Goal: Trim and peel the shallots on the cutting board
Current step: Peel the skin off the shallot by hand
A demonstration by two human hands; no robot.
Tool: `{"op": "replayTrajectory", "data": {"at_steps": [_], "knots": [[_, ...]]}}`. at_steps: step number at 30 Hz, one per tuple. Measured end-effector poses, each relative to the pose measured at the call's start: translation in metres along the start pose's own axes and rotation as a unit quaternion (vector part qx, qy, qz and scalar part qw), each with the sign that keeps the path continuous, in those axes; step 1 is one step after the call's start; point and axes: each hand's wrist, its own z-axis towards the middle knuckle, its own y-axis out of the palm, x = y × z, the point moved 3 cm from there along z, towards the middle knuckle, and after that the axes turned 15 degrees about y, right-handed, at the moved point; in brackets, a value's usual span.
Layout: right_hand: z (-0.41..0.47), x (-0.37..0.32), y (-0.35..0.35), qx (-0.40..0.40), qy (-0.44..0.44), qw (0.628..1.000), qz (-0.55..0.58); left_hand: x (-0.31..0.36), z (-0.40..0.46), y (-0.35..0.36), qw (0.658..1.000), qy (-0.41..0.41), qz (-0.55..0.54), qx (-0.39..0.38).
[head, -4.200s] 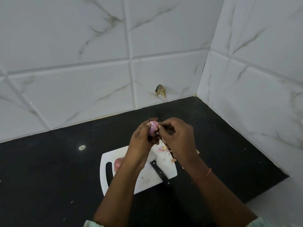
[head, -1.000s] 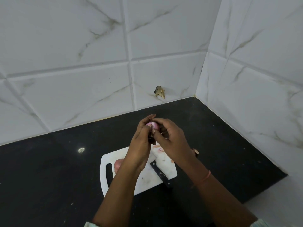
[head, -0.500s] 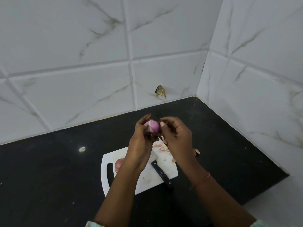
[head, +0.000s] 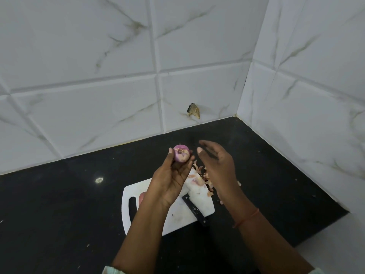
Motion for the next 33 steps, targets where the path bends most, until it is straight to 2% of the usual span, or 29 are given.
{"op": "replayTrajectory", "data": {"at_steps": [2,6,10,18,25,28,33], "knots": [[-0.008,-0.007,0.006,-0.019,-0.063,0.998,-0.021,0.0,0.0,0.0,0.999,0.028,0.027,-0.012],[-0.015,-0.016,0.008,0.022,-0.223,0.97,-0.098,0.006,-0.003,0.003,0.991,0.097,0.075,-0.056],[-0.014,-0.014,0.007,0.06,-0.267,0.953,-0.128,0.011,-0.006,0.005,0.982,0.135,0.113,-0.071],[-0.008,-0.012,0.004,0.079,-0.306,0.923,-0.221,0.013,-0.001,0.001,0.954,0.204,0.196,-0.095],[-0.002,-0.016,0.006,0.048,-0.316,0.894,-0.315,0.013,0.004,-0.006,0.924,0.243,0.28,-0.094],[-0.002,-0.016,0.006,0.037,-0.313,0.893,-0.322,0.013,0.003,-0.006,0.922,0.239,0.286,-0.102],[-0.001,-0.016,0.005,0.032,-0.292,0.911,-0.288,0.019,0.001,-0.003,0.909,0.251,0.311,-0.122]]}}
